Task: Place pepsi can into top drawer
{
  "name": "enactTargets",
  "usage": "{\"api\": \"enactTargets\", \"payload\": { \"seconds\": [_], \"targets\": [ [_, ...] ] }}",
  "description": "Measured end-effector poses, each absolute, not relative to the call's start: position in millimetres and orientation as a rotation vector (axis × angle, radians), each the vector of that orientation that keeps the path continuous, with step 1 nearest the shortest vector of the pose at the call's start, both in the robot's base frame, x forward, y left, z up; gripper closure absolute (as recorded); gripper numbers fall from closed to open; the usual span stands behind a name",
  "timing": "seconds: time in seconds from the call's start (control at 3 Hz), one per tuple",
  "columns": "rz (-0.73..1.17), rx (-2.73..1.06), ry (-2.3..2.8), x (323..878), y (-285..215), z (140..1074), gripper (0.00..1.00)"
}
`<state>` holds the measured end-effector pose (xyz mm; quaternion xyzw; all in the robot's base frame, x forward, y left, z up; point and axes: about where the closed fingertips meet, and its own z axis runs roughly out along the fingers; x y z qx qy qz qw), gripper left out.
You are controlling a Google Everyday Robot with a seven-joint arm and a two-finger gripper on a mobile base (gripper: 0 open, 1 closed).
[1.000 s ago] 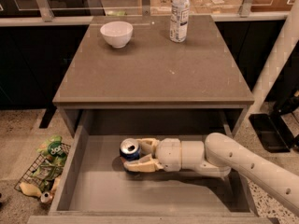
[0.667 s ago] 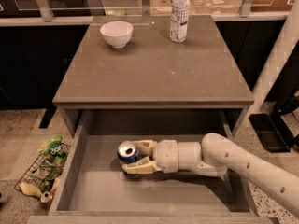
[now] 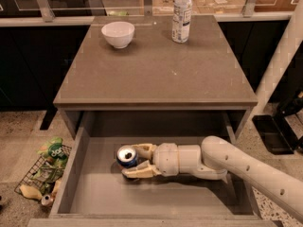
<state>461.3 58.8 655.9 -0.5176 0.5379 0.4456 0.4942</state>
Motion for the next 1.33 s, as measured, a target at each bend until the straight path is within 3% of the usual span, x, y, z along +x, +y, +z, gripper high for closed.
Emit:
{"api": "enactTargets", "payload": {
  "seconds": [1.0, 1.33],
  "targets": [
    [1.089, -1.262, 1.297, 459.3, 63.5, 656.8, 0.13],
    [1.091, -1.264, 1.295, 458.6, 65.0, 657.1, 0.00]
  ]
}}
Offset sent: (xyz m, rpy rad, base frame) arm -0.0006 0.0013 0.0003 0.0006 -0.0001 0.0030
